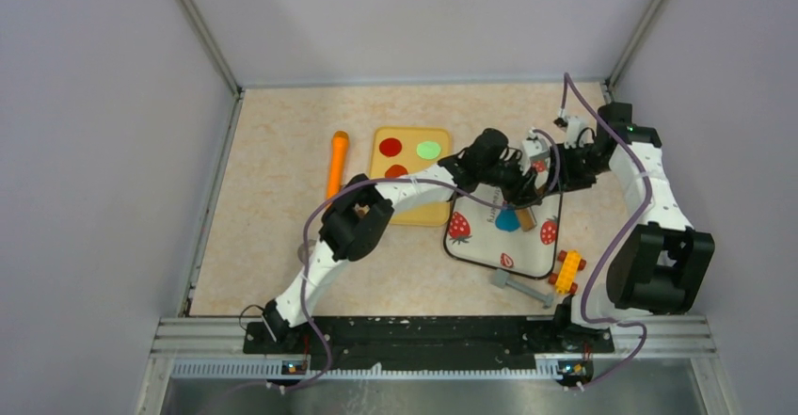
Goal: Roll out the dumpling wrappers from the dough
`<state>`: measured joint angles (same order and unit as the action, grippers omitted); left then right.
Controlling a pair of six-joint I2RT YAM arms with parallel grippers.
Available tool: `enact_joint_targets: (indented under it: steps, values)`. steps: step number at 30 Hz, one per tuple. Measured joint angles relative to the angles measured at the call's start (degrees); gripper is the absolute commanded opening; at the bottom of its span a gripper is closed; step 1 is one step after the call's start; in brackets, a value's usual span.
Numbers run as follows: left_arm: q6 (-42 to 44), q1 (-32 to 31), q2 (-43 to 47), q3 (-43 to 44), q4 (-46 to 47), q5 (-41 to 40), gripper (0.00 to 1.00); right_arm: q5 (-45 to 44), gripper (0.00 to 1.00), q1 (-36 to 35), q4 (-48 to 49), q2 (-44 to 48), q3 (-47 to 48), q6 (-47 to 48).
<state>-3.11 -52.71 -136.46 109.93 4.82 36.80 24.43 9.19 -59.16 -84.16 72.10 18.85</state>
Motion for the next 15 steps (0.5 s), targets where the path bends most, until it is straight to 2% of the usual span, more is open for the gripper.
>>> enact_joint_targets:
  steps: [15]
  values:
    - [0.0,0.0,3.8,-7.1,3.1,-0.3,0.0,2.0,0.0,-0.1,-0.3,0.0,-1.6,-2.5]
